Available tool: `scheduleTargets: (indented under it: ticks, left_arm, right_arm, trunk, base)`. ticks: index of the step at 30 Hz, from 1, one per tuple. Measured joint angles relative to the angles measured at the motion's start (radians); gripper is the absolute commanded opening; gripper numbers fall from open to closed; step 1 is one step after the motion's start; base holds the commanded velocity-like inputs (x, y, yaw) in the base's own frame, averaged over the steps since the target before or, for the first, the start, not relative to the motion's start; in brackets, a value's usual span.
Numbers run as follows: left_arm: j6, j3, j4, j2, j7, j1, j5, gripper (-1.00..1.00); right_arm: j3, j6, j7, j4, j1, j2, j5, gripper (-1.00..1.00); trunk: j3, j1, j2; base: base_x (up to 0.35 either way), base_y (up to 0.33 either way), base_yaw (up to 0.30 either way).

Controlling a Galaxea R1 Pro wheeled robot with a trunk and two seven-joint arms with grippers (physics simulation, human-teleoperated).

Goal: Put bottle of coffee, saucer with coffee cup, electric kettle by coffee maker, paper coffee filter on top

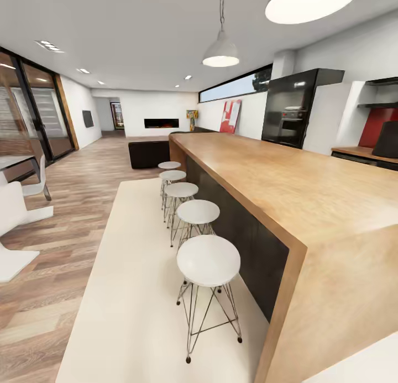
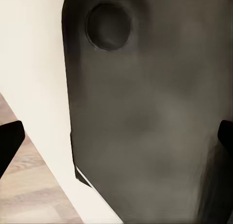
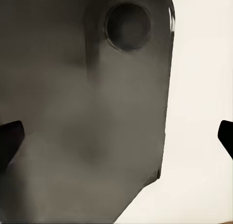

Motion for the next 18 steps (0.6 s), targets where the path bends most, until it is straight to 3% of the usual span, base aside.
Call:
scheduleTargets:
  ticks: [7,14,18]
  left_arm:
    - [-0.009,0.001,-0.005,-0.002,0.001,0.000,0.002,1.00]
    - [-0.025,0.005,-0.007,-0.007,0.001,0.000,0.007,1.00]
    - [-0.025,0.005,-0.007,-0.006,0.001,0.000,0.007,1.00]
  right_arm:
    - [0.001,-0.006,-0.002,-0.027,-0.004,0.031,0.002,1.00]
    - [-0.003,-0.011,-0.002,-0.036,-0.004,0.038,-0.002,1.00]
    - [-0.004,-0.018,0.002,-0.037,-0.004,0.038,-0.003,1.00]
  trunk:
    - [0.000,0.000,0.000]
    - [0.000,0.000,0.000]
    - [0.000,0.000,0.000]
  base:
    - [0.000,0.000,0.000]
    - [0.000,0.000,-0.012]
    - [0.000,0.000,-0.188]
